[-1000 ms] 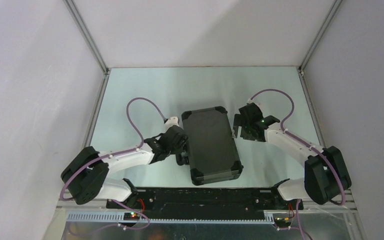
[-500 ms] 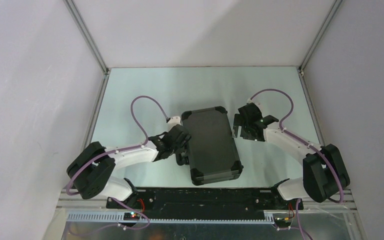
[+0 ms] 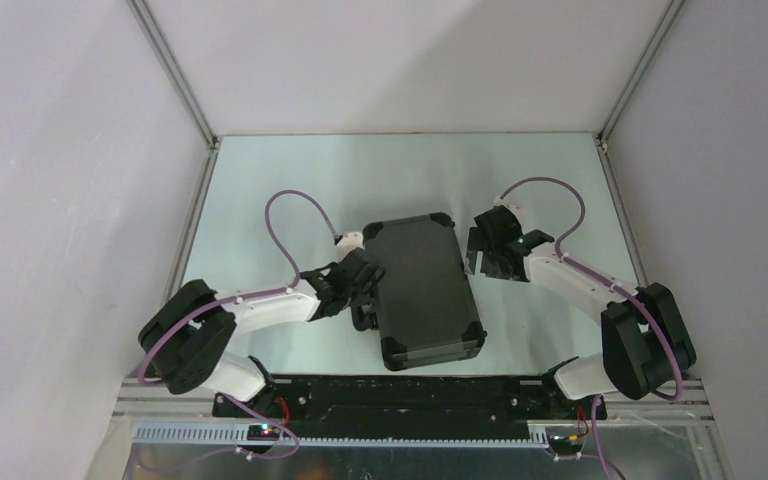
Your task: Pack up texas hold em set
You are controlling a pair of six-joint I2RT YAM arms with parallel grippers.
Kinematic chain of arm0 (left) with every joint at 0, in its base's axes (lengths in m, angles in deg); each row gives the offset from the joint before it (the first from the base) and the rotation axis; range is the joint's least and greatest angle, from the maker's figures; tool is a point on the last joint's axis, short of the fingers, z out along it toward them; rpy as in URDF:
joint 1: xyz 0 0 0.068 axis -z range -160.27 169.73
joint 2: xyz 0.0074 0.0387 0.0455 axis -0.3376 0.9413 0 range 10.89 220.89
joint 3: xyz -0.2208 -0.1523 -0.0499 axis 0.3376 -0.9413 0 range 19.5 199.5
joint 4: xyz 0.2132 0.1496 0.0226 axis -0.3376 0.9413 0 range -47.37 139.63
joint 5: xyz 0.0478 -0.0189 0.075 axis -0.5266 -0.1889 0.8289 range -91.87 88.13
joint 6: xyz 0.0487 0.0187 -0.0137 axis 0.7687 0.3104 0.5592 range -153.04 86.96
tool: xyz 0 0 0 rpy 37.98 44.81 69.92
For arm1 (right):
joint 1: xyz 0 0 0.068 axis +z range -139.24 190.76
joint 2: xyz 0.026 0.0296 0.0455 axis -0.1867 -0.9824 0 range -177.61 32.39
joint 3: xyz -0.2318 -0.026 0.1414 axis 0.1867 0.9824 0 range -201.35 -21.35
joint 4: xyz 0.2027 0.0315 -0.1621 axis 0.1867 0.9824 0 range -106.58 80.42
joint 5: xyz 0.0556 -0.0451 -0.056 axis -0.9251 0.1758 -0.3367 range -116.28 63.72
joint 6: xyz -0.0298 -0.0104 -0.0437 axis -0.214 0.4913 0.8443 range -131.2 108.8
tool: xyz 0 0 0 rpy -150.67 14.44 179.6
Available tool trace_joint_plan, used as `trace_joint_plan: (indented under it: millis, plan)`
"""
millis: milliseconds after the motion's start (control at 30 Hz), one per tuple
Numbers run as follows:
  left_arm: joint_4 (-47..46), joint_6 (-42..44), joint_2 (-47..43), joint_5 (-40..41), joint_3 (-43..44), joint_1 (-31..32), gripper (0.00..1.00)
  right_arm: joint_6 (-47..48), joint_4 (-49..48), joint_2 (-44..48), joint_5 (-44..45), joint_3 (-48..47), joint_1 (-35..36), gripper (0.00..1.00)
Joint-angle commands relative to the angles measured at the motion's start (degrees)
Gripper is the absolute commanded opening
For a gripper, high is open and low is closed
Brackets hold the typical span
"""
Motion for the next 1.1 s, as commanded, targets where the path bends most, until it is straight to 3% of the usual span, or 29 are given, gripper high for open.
trace_joint_plan:
  millis: [0,1067]
  plan:
    - [0.1,-0.7,4.3,-11.4,-1.1,4.0,0.0,-0.7,-1.4,-2.5,-7.5,0.0,3.7,1.0]
    - [-21.3,1.4,13.2,-31.3,-5.0,4.1,0.0,-1.5,-1.8,-3.6,-8.3,0.1,4.1,1.0]
